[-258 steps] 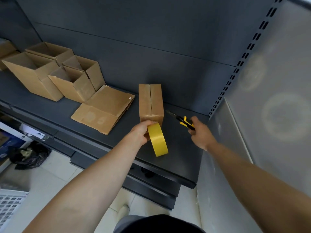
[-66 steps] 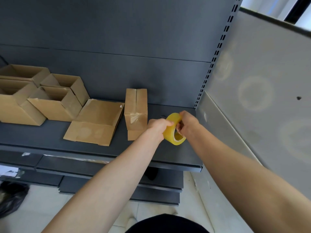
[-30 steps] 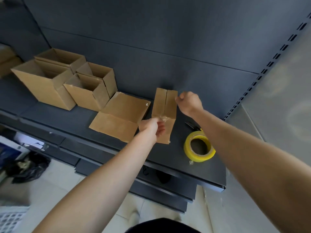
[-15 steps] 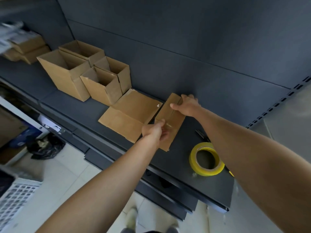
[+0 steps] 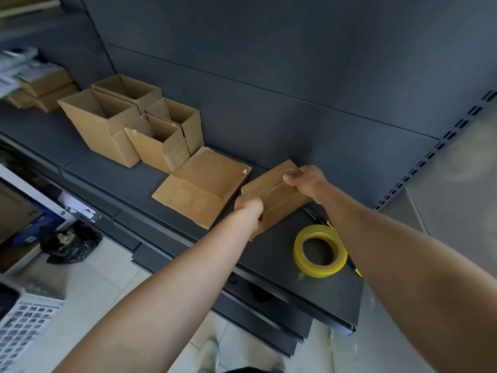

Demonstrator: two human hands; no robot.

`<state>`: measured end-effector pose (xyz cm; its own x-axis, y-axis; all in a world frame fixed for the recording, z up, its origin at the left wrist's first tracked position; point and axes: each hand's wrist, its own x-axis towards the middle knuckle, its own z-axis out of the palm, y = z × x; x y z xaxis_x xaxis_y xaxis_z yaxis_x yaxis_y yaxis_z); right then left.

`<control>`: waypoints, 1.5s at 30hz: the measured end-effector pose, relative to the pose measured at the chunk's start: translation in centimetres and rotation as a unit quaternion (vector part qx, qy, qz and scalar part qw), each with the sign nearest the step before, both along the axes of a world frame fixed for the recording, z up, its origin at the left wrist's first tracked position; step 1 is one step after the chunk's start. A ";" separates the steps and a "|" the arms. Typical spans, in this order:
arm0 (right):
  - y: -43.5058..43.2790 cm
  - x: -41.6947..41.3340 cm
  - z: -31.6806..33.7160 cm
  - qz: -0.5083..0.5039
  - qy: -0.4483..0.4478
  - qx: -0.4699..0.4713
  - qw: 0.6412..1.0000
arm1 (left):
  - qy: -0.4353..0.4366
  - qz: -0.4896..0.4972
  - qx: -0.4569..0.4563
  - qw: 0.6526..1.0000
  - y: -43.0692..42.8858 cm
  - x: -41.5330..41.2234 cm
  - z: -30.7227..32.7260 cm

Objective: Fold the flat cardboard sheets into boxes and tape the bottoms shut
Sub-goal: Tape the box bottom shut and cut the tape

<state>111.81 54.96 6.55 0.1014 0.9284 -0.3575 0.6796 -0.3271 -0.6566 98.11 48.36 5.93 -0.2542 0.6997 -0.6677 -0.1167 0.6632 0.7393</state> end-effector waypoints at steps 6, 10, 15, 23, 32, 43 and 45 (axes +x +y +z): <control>-1.3 0.5 0.8 -0.046 0.098 0.005 0.994 | 0.021 0.025 0.002 0.999 -0.5 -0.5 -0.1; -1.7 0.4 2.2 -0.059 0.071 0.067 0.993 | 0.038 0.021 0.016 0.999 -0.8 -0.4 0.1; -2.8 1.0 3.3 -0.094 0.059 0.128 0.986 | 0.047 0.020 0.037 0.998 -0.9 0.2 0.4; -4.9 1.9 5.8 -0.131 0.105 0.166 0.972 | 0.034 -0.021 0.106 0.994 -0.6 -0.4 1.8; -6.0 1.5 5.7 -0.279 0.269 0.112 0.915 | 0.109 -0.135 0.278 0.945 1.0 -3.1 4.4; -7.3 -0.9 4.9 -0.265 0.317 0.094 0.906 | 0.072 -0.206 0.239 0.946 1.5 -7.3 2.8; -7.4 -1.6 4.8 -0.240 0.379 0.084 0.890 | 0.092 -0.206 0.242 0.944 1.7 -8.3 2.1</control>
<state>110.24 47.56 11.32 0.2889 0.8903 -0.3520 -0.1712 -0.3137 -0.9340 89.85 50.05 8.03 0.0252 0.9760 -0.2162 0.2379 0.2042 0.9496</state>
